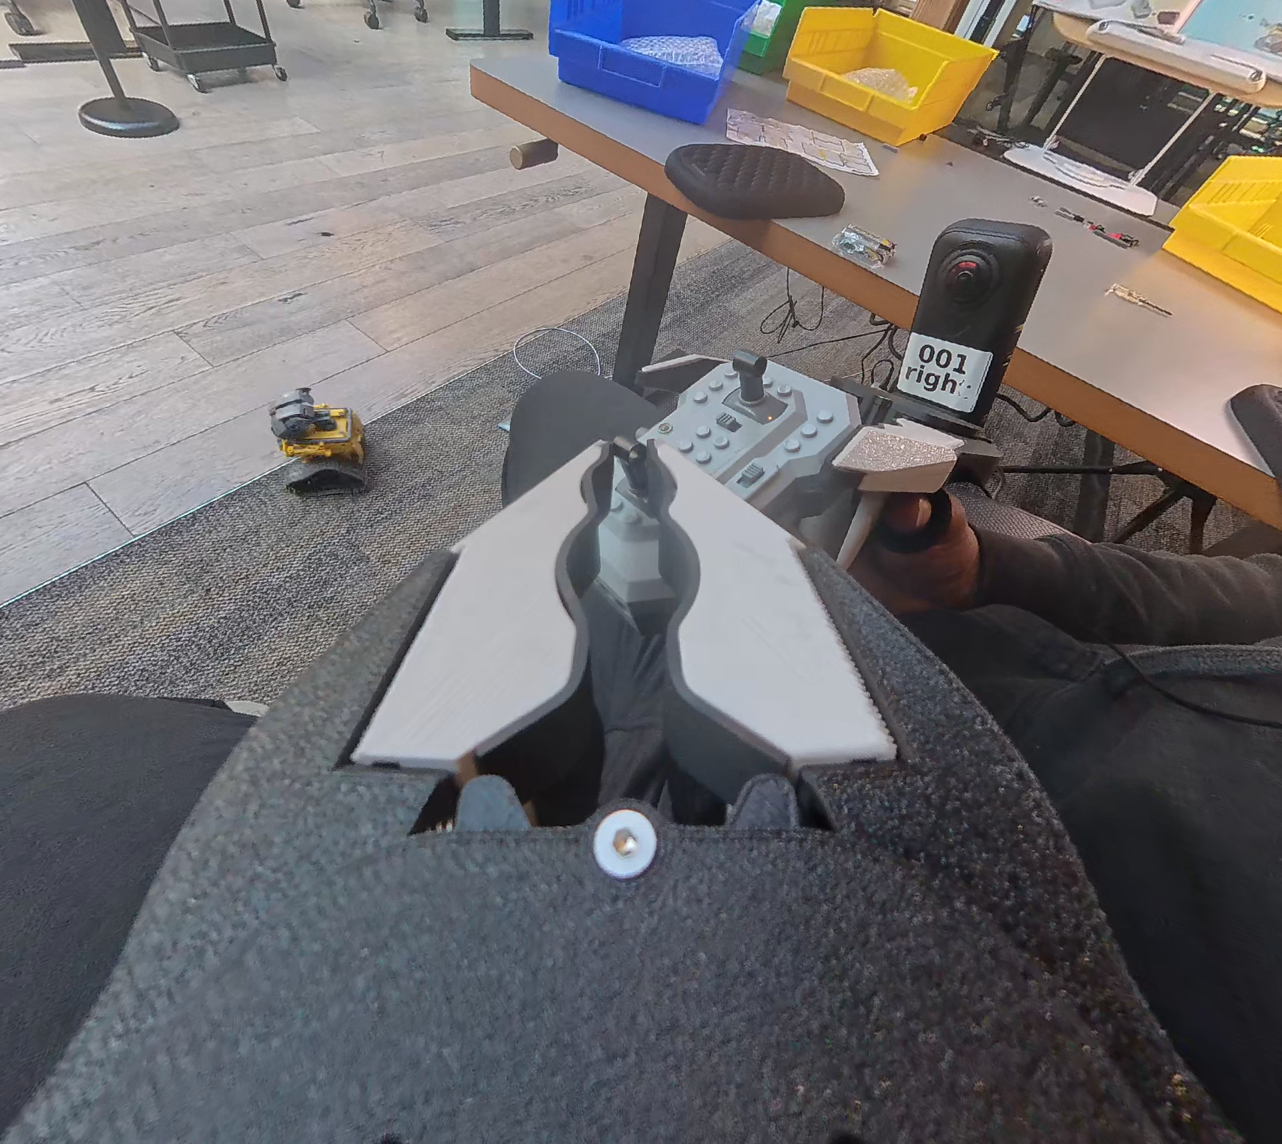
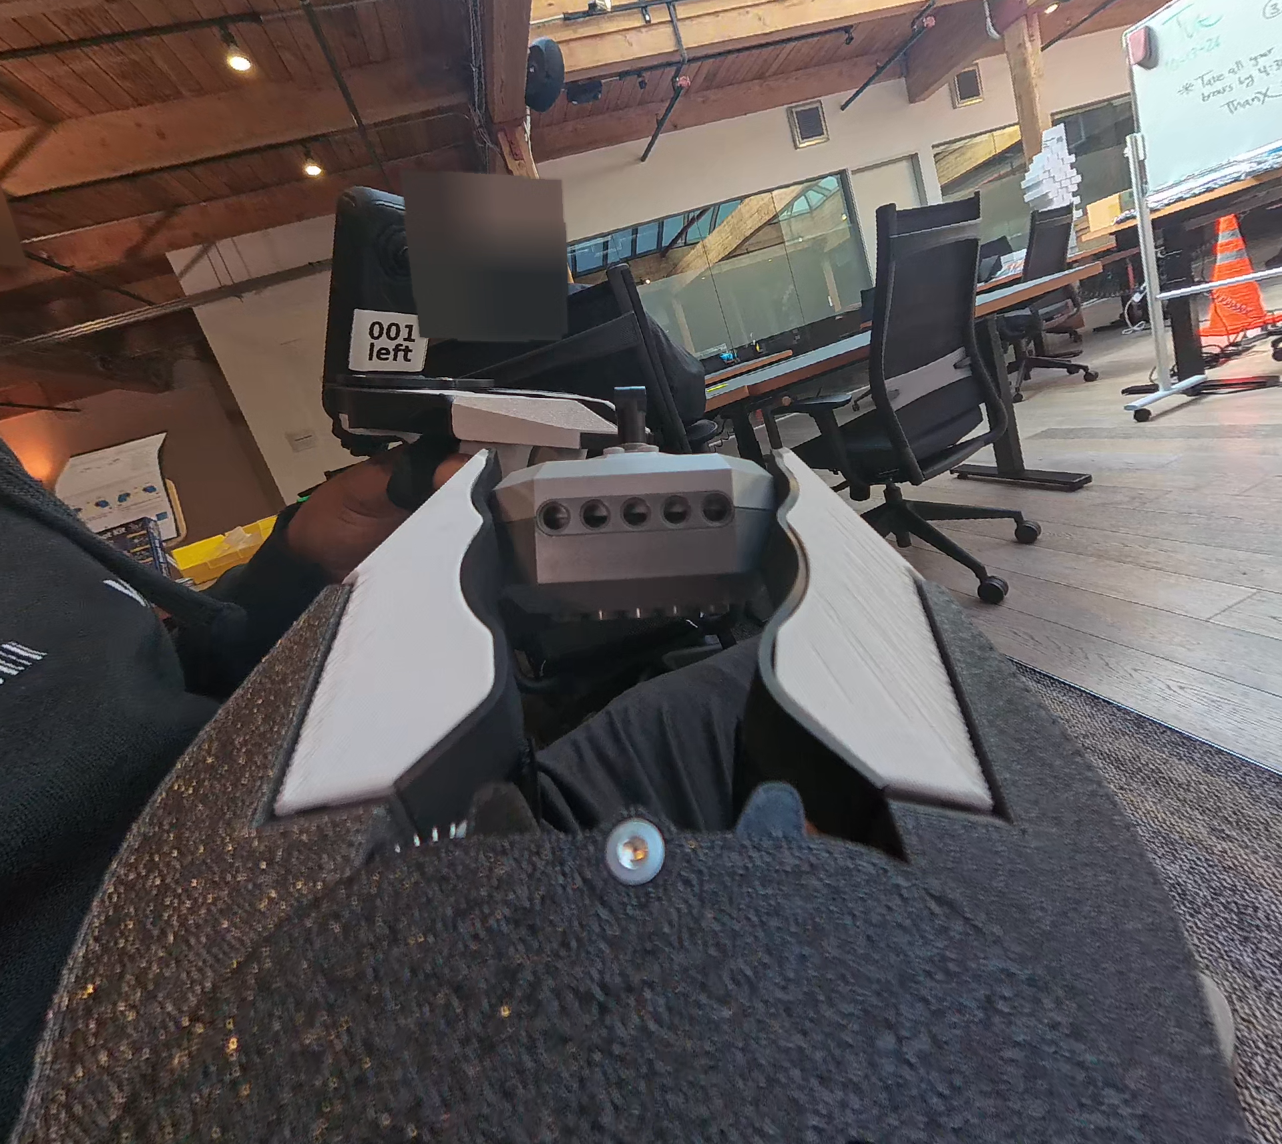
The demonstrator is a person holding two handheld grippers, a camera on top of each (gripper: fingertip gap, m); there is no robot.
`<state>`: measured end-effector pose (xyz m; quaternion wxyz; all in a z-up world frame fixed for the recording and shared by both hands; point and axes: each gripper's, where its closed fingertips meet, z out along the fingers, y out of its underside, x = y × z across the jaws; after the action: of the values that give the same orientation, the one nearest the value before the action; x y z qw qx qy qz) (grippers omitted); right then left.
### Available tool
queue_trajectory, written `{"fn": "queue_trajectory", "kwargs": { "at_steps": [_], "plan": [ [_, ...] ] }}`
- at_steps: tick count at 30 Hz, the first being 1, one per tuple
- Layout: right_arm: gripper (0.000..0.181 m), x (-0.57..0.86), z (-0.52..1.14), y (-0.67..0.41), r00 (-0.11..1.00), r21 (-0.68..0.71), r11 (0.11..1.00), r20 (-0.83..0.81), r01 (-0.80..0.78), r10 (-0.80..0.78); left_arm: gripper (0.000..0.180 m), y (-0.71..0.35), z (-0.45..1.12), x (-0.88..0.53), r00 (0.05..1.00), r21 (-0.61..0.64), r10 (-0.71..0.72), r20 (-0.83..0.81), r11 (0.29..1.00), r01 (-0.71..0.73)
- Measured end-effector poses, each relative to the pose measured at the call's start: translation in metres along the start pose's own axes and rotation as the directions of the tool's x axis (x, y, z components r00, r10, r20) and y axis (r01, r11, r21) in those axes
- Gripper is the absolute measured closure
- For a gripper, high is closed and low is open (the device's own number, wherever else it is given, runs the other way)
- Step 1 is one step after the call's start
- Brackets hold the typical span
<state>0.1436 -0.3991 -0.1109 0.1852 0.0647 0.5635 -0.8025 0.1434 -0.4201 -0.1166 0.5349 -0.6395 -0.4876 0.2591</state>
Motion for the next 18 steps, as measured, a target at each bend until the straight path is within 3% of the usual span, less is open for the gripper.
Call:
{"fn": "queue_trajectory", "kwargs": {
  "at_steps": [9,13,16,18],
  "plan": [
    [0.106,0.010,-0.005,-0.007,0.999,0.025,1.000,-0.043,0.005,-0.004,0.180,-0.002,-0.002,0.012,0.998,0.009,0.020,-0.056,1.000,-0.020],
    [0.106,0.009,-0.008,-0.014,0.999,0.035,0.999,-0.037,0.015,-0.014,0.180,-0.005,-0.003,0.002,0.999,0.027,0.039,0.005,0.999,-0.039],
    [0.105,0.006,-0.007,-0.011,1.000,0.023,1.000,-0.025,0.018,-0.017,0.158,-0.009,-0.004,-0.002,1.000,0.049,0.001,-0.001,0.999,-0.001],
    [0.105,0.001,-0.004,-0.008,1.000,0.013,1.000,-0.005,0.021,-0.021,0.154,-0.006,0.000,0.000,1.000,0.033,0.000,-0.008,0.999,0.001]
  ]
}}
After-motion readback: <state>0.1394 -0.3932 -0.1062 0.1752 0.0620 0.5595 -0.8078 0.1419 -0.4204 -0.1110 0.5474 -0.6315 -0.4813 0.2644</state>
